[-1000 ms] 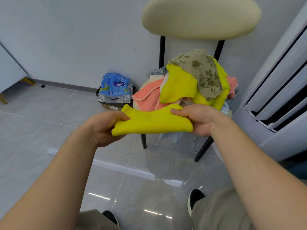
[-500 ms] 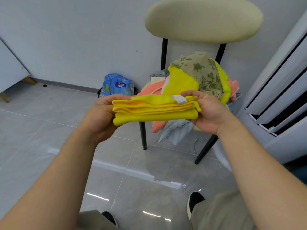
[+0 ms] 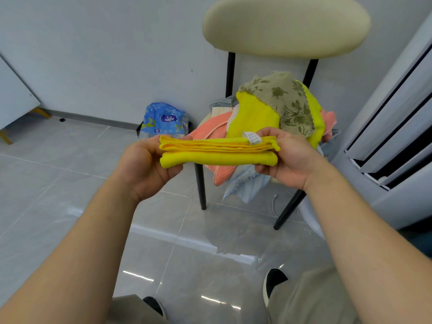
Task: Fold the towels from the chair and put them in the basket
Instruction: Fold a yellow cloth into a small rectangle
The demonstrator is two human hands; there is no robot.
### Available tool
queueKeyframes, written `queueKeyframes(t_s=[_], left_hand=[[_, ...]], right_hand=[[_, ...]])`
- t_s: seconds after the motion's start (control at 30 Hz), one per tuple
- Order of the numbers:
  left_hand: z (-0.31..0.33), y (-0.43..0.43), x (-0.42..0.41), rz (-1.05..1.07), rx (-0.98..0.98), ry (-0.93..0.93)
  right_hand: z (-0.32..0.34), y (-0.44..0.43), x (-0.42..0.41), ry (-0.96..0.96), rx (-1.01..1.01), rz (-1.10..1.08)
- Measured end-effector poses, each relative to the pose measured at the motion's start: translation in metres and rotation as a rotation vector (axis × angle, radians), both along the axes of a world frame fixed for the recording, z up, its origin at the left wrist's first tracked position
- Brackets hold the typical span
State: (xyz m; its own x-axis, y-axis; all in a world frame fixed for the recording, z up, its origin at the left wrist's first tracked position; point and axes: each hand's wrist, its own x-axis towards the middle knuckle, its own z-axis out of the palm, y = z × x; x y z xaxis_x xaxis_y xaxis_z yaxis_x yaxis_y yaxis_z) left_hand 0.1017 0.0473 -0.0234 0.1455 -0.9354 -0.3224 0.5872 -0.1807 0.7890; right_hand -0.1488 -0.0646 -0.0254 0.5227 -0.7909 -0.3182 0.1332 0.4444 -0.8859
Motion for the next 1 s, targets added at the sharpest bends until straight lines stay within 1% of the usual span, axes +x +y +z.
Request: queueKeyframes(t_s=[0.07,0.17,0.27,0.33,0.4,0.47,0.53,0.6,0.67,0.77,0.87,0.93,1.0], left_hand=[[-0.004,0.000,0.004,0.009,0.060,-0.019],[-0.009,-0.001,0.005,-0.009,0.154,-0.189],[-0.016,-0.002,0.004,-0.048,0.202,-0.347],[-0.021,-0.001,0.006,-0.031,0.236,-0.397],[-0.027,0.000,0.011,-0.016,0.256,-0.390],[-0.034,0.001,0.020,-0.023,0.273,-0.361],[-0.044,0.003,0.035,-0.100,0.281,-0.319],[-0.057,0.006,0.050,-0.205,0.303,-0.298],[-0.074,0.007,0.063,-0.282,0.337,-0.307],[-0.103,0.003,0.075,-0.363,0.403,-0.298],[-0.129,-0.003,0.087,-0.463,0.500,-0.266],[-0.149,0.000,0.096,-0.479,0.561,-0.219],[-0.166,0.006,0.101,-0.411,0.673,-0.232]], right_hand=[[-0.004,-0.002,0.000,0.083,-0.003,-0.016],[-0.008,-0.003,0.000,0.139,0.002,-0.022],[-0.012,-0.005,0.000,0.095,0.042,-0.011],[-0.015,-0.006,-0.001,0.077,0.066,0.026],[-0.021,-0.005,0.000,0.113,0.083,0.068],[-0.031,-0.002,0.006,0.187,0.008,0.114],[-0.045,0.003,0.014,0.226,-0.047,0.111],[-0.062,0.010,0.024,0.223,-0.028,0.097],[-0.087,0.018,0.030,0.242,0.033,0.133],[-0.125,0.035,0.031,0.297,0.196,0.232],[-0.156,0.044,0.038,0.372,0.325,0.252],[-0.175,0.045,0.048,0.396,0.429,0.254],[-0.187,0.039,0.066,0.437,0.488,0.309]])
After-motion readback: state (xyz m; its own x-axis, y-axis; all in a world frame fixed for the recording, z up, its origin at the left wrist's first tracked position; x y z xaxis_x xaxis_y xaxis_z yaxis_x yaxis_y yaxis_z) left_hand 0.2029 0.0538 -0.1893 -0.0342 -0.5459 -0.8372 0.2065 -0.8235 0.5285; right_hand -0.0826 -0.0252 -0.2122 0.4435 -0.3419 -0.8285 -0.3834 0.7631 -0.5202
